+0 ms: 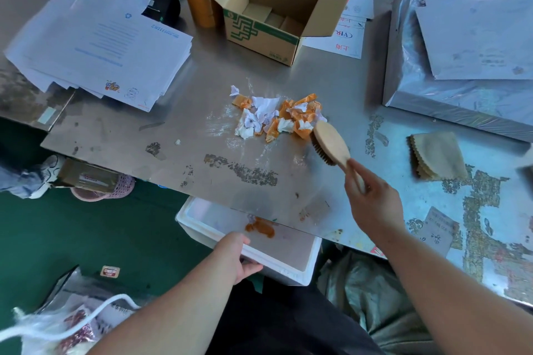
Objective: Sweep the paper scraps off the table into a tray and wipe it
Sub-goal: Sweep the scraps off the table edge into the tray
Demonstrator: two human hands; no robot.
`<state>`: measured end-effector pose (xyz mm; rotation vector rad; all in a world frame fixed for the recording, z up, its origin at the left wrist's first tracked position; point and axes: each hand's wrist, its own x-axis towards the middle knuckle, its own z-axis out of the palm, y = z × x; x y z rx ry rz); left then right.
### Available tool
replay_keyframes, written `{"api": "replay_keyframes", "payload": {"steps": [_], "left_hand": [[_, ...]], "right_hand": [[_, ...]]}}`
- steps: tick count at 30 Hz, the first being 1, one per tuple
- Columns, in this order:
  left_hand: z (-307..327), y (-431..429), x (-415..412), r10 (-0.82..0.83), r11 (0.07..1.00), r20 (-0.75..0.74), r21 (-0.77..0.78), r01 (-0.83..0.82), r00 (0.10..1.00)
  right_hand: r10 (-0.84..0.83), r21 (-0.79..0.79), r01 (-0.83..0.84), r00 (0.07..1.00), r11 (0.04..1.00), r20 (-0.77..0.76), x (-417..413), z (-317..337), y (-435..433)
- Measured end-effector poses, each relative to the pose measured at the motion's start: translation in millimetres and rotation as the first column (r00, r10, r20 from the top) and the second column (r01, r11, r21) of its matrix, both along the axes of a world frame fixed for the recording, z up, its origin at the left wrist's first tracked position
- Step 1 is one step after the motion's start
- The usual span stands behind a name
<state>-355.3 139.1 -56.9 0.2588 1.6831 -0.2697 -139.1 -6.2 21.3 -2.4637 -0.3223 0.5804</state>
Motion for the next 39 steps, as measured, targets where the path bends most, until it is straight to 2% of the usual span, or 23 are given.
{"api": "replay_keyframes", "payload": {"steps": [3, 10, 15, 26, 32, 37, 39], "left_hand": [[0.9, -0.1, 3.4, 0.005, 1.000, -0.022, 0.000, -0.005, 1.000], [-0.1, 0.8, 5.8, 0.043, 0.999, -0.025, -0.024, -0.043, 0.999], [0.3, 1.2, 8.2, 0.053, 0.998, -0.033, -0.035, -0.054, 0.998], [-2.4, -0.4, 11.2, 0.065, 0.997, -0.025, -0.037, -0.066, 0.998], [-0.2, 1.3, 8.2, 0.062, 0.996, -0.045, -0.054, -0.065, 0.997], [1.7, -1.5, 4.5, 0.073, 0.997, 0.018, -0.023, -0.073, 0.997], [1.3, -1.7, 1.9, 0.073, 0.997, 0.028, -0.016, -0.072, 0.997]], "right_hand": [[-0.032, 0.012, 0.032, 0.999, 0.999, 0.000, 17.3, 5.1, 17.0], [0.069, -0.077, -0.073, 0.996, 0.994, -0.056, 29.9, 2.6, 29.3], [0.100, -0.110, -0.108, 0.992, 0.988, -0.080, 13.6, -1.1, 16.6], [0.143, -0.069, -0.154, 0.978, 0.986, -0.151, -41.7, -12.7, -31.0], [0.236, -0.062, -0.248, 0.959, 0.967, -0.157, -65.7, -9.2, -42.1], [0.415, -0.117, -0.421, 0.907, 0.900, -0.072, -86.5, -9.3, -60.8], [0.427, -0.118, -0.431, 0.903, 0.895, -0.060, -94.5, -10.7, -70.0]]}}
